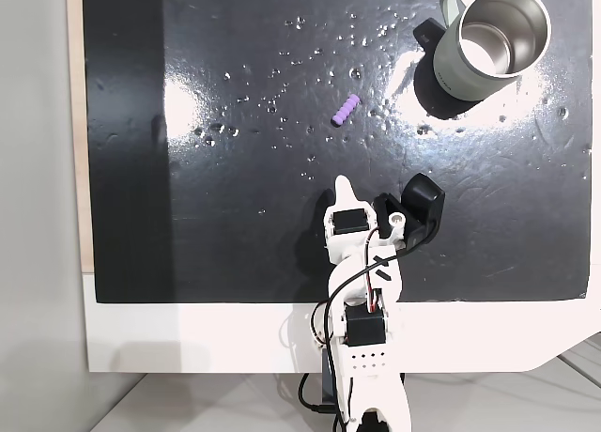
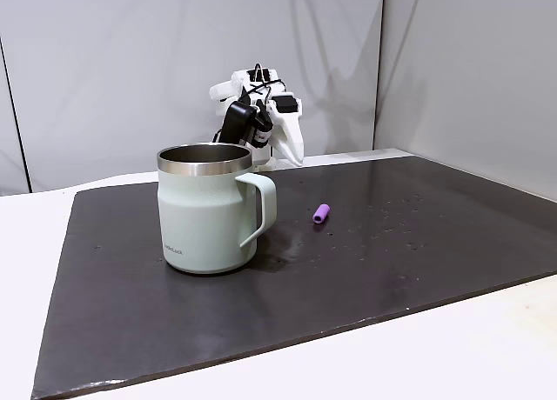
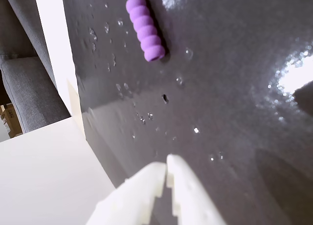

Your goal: Grasp a pengrip and put it in the cup.

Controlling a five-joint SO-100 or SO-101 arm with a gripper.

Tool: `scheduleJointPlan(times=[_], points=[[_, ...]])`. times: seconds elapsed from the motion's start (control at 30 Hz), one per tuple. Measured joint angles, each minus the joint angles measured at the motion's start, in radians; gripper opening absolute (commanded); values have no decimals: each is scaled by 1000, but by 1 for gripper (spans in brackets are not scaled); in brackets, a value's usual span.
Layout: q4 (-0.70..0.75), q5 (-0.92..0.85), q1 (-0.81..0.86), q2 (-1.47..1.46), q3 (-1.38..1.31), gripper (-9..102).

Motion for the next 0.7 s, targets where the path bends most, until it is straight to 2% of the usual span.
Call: scheduleJointPlan(times=[0.7], points=[[0,-2,0,0,0,0]])
